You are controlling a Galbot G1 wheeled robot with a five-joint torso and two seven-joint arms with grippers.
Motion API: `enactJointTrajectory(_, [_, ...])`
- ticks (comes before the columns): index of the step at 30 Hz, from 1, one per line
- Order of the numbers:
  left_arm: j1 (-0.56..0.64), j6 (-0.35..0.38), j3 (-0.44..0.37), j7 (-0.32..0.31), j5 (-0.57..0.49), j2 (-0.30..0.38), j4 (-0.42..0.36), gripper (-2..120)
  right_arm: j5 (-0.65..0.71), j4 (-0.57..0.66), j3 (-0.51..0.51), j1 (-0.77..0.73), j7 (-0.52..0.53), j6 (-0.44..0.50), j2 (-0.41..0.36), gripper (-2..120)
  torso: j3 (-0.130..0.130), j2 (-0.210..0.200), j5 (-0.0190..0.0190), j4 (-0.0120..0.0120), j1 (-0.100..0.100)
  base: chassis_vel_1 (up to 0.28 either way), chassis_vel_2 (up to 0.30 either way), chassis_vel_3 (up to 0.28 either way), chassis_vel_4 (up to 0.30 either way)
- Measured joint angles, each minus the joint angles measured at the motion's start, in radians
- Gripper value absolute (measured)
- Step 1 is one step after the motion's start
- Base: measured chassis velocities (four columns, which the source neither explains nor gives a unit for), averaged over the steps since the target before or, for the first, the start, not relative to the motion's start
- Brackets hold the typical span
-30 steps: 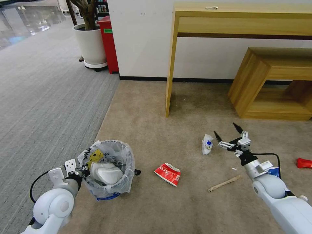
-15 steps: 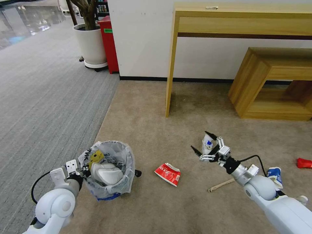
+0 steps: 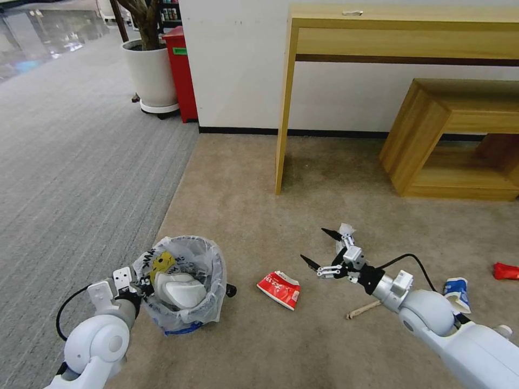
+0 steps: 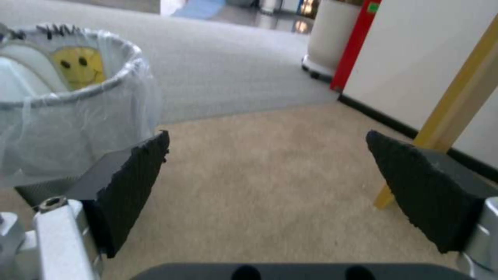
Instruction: Pick up the trash bin and place the garbage on the floor into it.
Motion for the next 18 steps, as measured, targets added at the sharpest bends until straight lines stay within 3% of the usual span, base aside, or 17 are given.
enactJointTrajectory(18, [0.003, 0.0, 0.006, 0.002, 0.031, -0.025, 0.001, 0, 0.043, 0.028, -0.266, 0.075, 0.082, -0.062, -0.117, 97, 0.0, 0.0, 0.0001, 0.0, 0.0, 0.0, 0.0, 0.0, 0.0])
